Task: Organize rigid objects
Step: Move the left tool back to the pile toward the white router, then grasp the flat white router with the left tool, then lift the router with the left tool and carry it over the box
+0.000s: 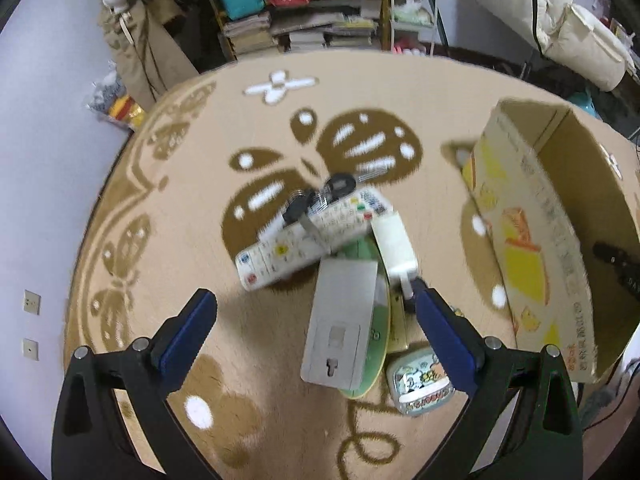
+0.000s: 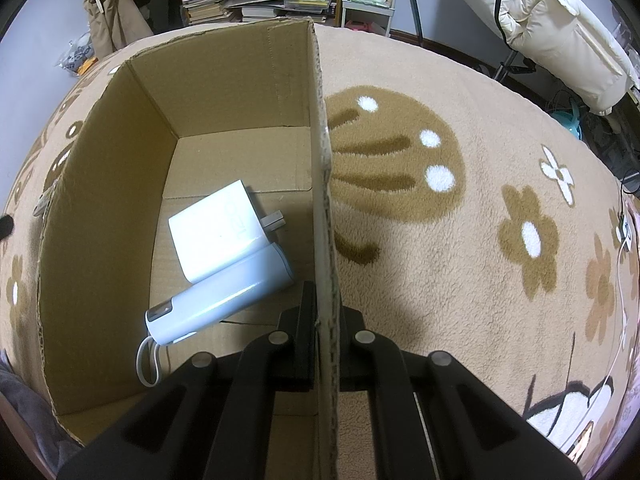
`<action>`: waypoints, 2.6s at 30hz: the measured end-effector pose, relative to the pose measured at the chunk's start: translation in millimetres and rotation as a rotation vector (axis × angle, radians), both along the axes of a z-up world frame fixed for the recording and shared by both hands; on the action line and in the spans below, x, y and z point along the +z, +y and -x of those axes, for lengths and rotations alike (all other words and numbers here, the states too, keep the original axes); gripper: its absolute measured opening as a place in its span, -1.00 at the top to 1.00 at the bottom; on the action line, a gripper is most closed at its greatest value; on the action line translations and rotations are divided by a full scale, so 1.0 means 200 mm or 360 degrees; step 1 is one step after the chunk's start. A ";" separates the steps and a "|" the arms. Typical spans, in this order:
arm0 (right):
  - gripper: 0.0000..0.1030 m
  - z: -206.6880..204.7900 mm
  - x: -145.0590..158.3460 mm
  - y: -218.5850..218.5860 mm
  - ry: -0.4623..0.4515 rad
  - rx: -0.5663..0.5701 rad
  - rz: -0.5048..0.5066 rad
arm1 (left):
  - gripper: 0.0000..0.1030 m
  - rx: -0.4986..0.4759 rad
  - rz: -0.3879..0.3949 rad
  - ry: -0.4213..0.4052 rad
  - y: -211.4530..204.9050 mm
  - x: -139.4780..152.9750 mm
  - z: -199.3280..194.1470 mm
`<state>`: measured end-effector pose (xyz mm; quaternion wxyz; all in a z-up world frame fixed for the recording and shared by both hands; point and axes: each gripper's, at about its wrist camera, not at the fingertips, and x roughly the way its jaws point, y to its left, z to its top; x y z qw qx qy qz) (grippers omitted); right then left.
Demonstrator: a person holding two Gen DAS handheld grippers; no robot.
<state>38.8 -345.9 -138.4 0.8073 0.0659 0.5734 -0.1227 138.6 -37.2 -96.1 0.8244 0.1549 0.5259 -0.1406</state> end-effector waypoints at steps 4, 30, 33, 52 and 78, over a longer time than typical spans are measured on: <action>0.88 0.00 0.00 0.00 -0.0001 -0.0001 -0.0002 | -0.91 0.0020 -0.0011 0.0067 0.00 -0.09 -0.02; 0.88 -0.01 -0.03 0.02 0.0018 0.0002 -0.0004 | -0.02 0.0149 0.0128 0.0438 0.06 -0.41 -0.13; 0.88 -0.01 -0.03 0.02 0.0018 0.0002 -0.0004 | -0.05 0.0123 0.0087 0.0408 0.05 -0.41 -0.12; 0.88 -0.01 -0.03 0.00 0.0017 -0.0011 -0.0014 | 0.09 0.0328 0.0008 0.0277 0.22 -0.25 -0.18; 0.88 -0.01 -0.03 -0.01 0.0014 -0.0026 -0.0021 | 0.09 0.0180 0.0195 -0.0267 -0.04 0.37 -0.07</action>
